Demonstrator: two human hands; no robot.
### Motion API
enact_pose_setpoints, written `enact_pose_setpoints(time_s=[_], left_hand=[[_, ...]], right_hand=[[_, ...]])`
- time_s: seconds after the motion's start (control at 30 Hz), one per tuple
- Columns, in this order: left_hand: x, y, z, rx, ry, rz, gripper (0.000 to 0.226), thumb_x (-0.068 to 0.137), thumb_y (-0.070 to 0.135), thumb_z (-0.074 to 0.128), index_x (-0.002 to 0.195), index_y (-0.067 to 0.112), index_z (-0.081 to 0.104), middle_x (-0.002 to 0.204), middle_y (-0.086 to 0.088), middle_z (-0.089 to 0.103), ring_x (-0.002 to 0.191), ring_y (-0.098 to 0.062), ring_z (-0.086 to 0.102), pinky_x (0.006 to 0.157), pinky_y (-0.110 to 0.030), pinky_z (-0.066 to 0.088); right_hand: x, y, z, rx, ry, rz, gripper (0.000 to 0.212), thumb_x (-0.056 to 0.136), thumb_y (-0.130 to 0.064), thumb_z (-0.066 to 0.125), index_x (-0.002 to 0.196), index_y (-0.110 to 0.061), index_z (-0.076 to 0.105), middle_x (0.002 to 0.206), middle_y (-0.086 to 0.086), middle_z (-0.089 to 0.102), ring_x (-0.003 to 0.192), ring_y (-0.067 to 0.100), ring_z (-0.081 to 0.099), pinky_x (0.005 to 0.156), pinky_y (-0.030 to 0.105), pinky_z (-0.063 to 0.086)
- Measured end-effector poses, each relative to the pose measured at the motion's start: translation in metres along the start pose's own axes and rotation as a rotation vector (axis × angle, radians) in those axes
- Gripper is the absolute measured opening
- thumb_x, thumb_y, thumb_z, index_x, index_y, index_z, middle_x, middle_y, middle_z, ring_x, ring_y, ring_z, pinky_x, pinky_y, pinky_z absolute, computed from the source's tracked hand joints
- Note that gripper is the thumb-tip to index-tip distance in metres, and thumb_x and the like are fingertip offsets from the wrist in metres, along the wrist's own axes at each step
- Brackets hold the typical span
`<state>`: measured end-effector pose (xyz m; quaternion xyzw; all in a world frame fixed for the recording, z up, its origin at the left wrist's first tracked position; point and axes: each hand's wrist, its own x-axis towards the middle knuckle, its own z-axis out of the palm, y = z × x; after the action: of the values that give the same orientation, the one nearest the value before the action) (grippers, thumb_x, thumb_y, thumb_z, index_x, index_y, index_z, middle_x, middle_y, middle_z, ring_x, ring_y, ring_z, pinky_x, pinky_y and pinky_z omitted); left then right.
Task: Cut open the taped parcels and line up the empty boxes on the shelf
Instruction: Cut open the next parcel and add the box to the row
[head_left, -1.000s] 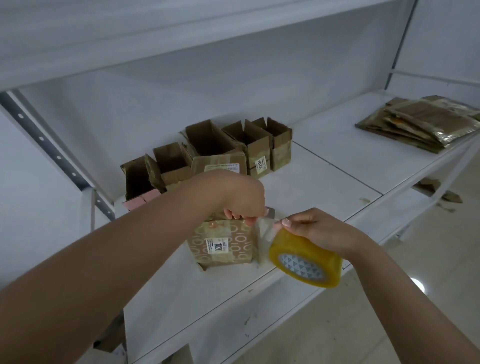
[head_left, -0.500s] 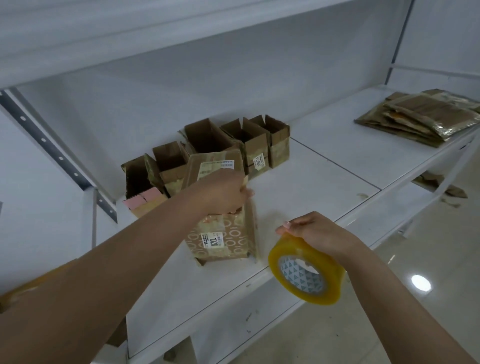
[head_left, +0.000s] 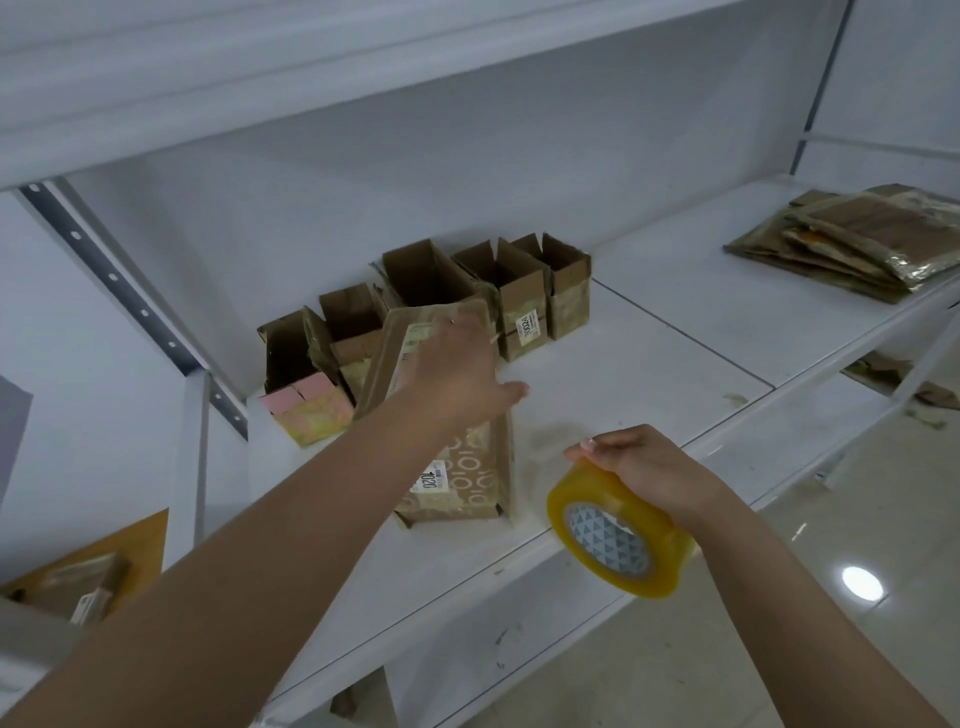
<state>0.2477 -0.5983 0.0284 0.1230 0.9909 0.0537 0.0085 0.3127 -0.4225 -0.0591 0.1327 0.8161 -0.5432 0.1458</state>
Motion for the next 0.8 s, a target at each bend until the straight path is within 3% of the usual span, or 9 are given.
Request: enact_pose_setpoints(time_s=[0.1, 0.2, 0.33, 0.4, 0.5, 0.57, 0.7, 0.8], left_hand=[[-0.001, 0.000, 0.005, 0.189, 0.002, -0.072, 0.091, 0.086, 0.063, 0.057, 0.147, 0.003, 0.027, 0.147, -0.018, 0.037, 0.123, -0.032, 0.051, 0.085, -0.038, 0.048], [-0.003, -0.008, 0.010, 0.239, -0.087, -0.004, 0.066, 0.093, 0.048, 0.054, 0.142, 0.007, 0.036, 0.146, -0.016, 0.040, 0.113, -0.032, 0.056, 0.077, -0.035, 0.044], [-0.017, -0.038, -0.005, 0.149, -0.214, 0.220, 0.065, 0.091, 0.033, 0.063, 0.147, 0.024, 0.031, 0.123, 0.000, 0.055, 0.097, -0.016, 0.056, 0.071, -0.026, 0.043], [-0.021, -0.049, -0.018, 0.045, -0.260, 0.192, 0.072, 0.089, 0.035, 0.068, 0.150, 0.033, 0.030, 0.134, 0.007, 0.051, 0.107, -0.011, 0.051, 0.079, -0.024, 0.043], [-0.017, -0.047, -0.023, -0.002, -0.081, 0.136, 0.073, 0.083, 0.059, 0.065, 0.146, 0.034, 0.039, 0.140, 0.010, 0.051, 0.123, -0.014, 0.049, 0.099, -0.034, 0.044], [-0.014, -0.031, -0.013, -0.015, 0.027, 0.143, 0.079, 0.081, 0.068, 0.060, 0.147, 0.030, 0.039, 0.141, 0.007, 0.053, 0.126, -0.018, 0.051, 0.100, -0.038, 0.046], [-0.014, -0.012, 0.012, 0.129, 0.053, 0.129, 0.070, 0.089, 0.051, 0.061, 0.147, 0.021, 0.034, 0.132, 0.000, 0.057, 0.113, -0.023, 0.059, 0.084, -0.037, 0.051], [-0.017, -0.019, 0.014, 0.177, 0.070, 0.160, 0.056, 0.093, 0.033, 0.063, 0.144, 0.032, 0.040, 0.128, 0.003, 0.060, 0.113, -0.020, 0.059, 0.082, -0.034, 0.050]], right_hand=[[0.000, -0.003, -0.004, 0.010, 0.030, 0.000, 0.025, 0.098, -0.042, 0.053, 0.101, -0.032, 0.076, 0.107, 0.001, 0.069, 0.097, 0.021, 0.065, 0.096, 0.040, 0.052], [0.001, -0.004, -0.013, 0.057, 0.075, -0.007, 0.025, 0.099, -0.040, 0.053, 0.098, -0.032, 0.077, 0.107, -0.002, 0.069, 0.094, 0.020, 0.065, 0.094, 0.042, 0.053], [0.000, -0.010, -0.031, 0.111, 0.172, -0.023, 0.025, 0.099, -0.038, 0.053, 0.098, -0.029, 0.077, 0.110, 0.001, 0.070, 0.096, 0.023, 0.065, 0.094, 0.044, 0.053], [-0.002, -0.014, -0.037, 0.102, 0.204, -0.028, 0.025, 0.099, -0.039, 0.052, 0.100, -0.031, 0.076, 0.112, 0.000, 0.069, 0.097, 0.022, 0.064, 0.096, 0.044, 0.052], [-0.002, -0.021, -0.040, 0.091, 0.223, -0.045, 0.027, 0.100, -0.040, 0.051, 0.104, -0.030, 0.075, 0.113, 0.001, 0.068, 0.096, 0.022, 0.063, 0.095, 0.044, 0.052], [-0.003, -0.024, -0.038, 0.090, 0.214, -0.053, 0.026, 0.100, -0.038, 0.051, 0.105, -0.028, 0.075, 0.113, 0.001, 0.067, 0.093, 0.020, 0.062, 0.094, 0.043, 0.052], [-0.002, -0.023, -0.037, 0.088, 0.202, -0.044, 0.024, 0.099, -0.038, 0.052, 0.098, -0.032, 0.075, 0.110, 0.001, 0.068, 0.095, 0.025, 0.064, 0.095, 0.051, 0.052], [-0.002, -0.015, -0.042, 0.116, 0.222, -0.036, 0.025, 0.099, -0.039, 0.053, 0.093, -0.032, 0.076, 0.108, 0.001, 0.069, 0.095, 0.027, 0.065, 0.094, 0.053, 0.053]])
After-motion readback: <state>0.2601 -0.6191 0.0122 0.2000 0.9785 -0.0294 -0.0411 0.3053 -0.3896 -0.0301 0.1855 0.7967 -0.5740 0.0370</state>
